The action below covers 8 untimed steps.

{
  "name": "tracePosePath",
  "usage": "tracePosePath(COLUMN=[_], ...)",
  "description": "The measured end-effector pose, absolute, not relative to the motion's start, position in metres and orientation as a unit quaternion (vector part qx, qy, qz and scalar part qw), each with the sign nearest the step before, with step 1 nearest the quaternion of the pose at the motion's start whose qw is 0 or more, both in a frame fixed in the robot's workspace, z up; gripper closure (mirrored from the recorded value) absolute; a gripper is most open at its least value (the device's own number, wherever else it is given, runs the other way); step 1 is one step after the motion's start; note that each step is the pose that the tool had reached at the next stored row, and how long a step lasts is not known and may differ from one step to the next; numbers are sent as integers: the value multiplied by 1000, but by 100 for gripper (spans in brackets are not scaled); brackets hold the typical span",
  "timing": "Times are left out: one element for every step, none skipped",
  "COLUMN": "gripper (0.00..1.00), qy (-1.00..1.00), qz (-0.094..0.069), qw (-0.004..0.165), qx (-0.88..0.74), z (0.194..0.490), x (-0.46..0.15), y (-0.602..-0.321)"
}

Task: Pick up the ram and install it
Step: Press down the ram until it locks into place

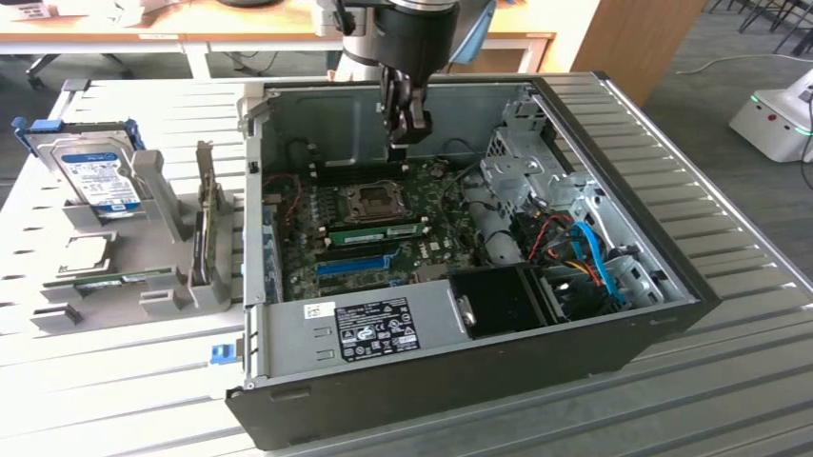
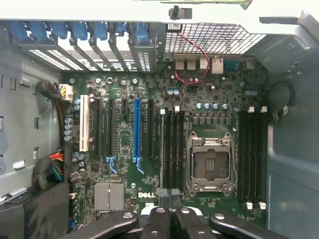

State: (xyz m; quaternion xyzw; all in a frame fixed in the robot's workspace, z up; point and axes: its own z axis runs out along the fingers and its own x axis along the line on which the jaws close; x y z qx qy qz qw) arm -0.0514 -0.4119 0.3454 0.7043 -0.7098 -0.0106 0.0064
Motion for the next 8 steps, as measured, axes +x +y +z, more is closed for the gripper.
tracePosePath(gripper=[89, 89, 89, 89, 89, 89, 89, 89], qy=[-710, -710, -710, -710, -710, -710, -710, -710], qz=[-11, -11, -11, -11, -11, -11, -11, -11], qw=[6, 6, 7, 7, 6, 7, 7, 7], qx=[704, 704, 704, 704, 704, 704, 704, 704], z=[347, 348, 349, 350, 350, 350, 350, 350], x=[-51, -51, -51, -51, -51, -51, -51, -51], y=[-412, -412, -412, -412, -412, -412, -412, -412])
